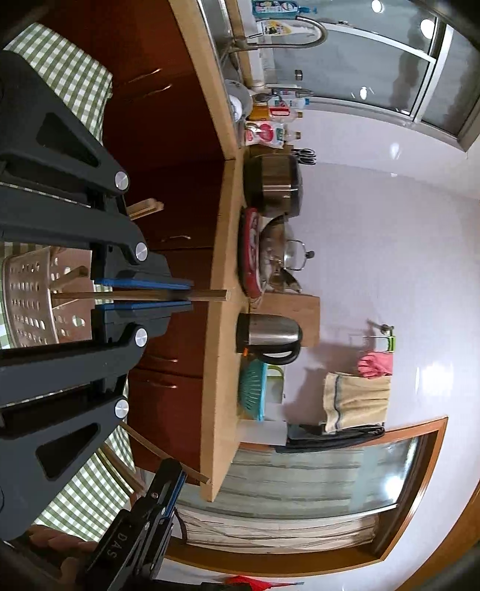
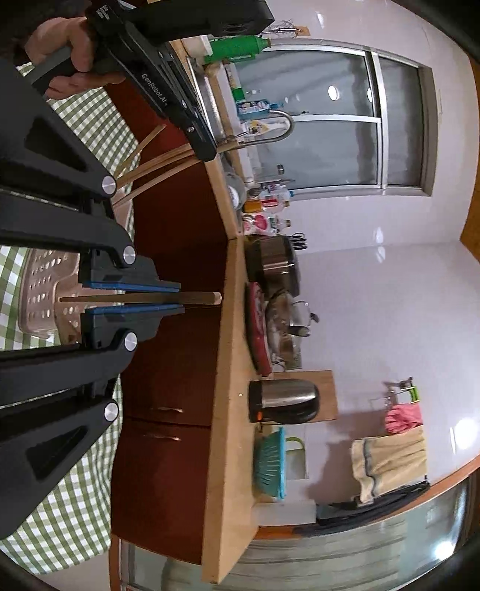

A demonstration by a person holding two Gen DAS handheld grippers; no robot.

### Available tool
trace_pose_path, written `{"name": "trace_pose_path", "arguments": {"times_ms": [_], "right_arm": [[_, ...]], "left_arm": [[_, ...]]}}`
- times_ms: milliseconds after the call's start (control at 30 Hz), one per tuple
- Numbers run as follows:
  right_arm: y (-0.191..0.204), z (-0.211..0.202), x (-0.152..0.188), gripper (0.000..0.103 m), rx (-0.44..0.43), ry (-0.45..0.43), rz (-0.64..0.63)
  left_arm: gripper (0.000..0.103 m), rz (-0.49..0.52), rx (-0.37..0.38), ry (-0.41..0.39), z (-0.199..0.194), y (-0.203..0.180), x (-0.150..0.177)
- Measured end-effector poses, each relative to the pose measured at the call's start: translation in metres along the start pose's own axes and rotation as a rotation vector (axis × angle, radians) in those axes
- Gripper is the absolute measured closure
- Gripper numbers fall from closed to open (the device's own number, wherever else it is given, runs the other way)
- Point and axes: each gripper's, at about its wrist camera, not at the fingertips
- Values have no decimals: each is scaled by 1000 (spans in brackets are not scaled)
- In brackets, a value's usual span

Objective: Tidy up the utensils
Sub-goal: 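Lower both chopsticks upright into the holder and open both tools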

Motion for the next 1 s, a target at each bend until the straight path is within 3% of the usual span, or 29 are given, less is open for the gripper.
{"name": "trace_pose_path", "arguments": {"times_ms": [133, 300, 733, 1000], "right_arm": [[2, 9, 8, 96, 9, 27, -15], [3, 13, 13, 96, 22, 30, -27], [10, 9, 8, 96, 64, -6, -93], [4, 19, 12, 96, 41, 22, -69]], "left_arm": [[97, -5, -12, 29, 10, 4, 14], [96, 28, -33, 1, 10, 3, 16], [97, -29, 44, -43, 14, 11, 6], [97, -9, 24, -8, 23, 12, 21]]}}
Point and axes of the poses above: each gripper's, at about its wrist camera, not at the fingertips, and z roughly the way its jaws point, y to its left, x to its underside, and after that the axes turned 3 degrees about x, right-handed
